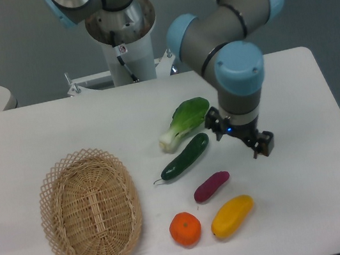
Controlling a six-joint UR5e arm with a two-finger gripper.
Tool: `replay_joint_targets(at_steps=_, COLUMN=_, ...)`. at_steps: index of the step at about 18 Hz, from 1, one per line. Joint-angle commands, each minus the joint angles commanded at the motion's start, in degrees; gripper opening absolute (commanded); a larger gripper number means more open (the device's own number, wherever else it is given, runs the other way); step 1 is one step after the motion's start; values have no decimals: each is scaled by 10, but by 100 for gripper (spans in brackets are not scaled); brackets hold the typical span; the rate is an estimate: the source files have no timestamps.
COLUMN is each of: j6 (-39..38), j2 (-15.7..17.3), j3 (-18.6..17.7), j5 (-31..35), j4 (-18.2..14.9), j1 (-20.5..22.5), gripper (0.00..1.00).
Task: Pick up the cucumber from the table
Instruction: 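Move the open gripper over the green cucumber and lower it, then close the gripper around the middle of the green cucumber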
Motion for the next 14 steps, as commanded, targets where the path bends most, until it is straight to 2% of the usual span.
replay_joint_targets(at_steps=2, j6=-32, j2=-5, j3=-13, j5=0, j4=5, j1=-17, gripper=100)
replay_joint_targets(at_steps=5, j6=-55, j2=-5, j3=-45, j5=0, j4=32, j1=-29, gripper=100)
replay_joint_targets(at_steps=7, j6=-54, j2=1, j3=-73, j5=0, j4=59, j1=-32, gripper=100)
replay_joint_targets(at_steps=9, j6=-40, j2=7, j3=-95, j5=2, j4=75, j1=-53, gripper=100)
replay_joint_targets(at_steps=14, j6=-19, j2=4, j3=-108, j5=60, j4=82, j1=-100, gripper=100)
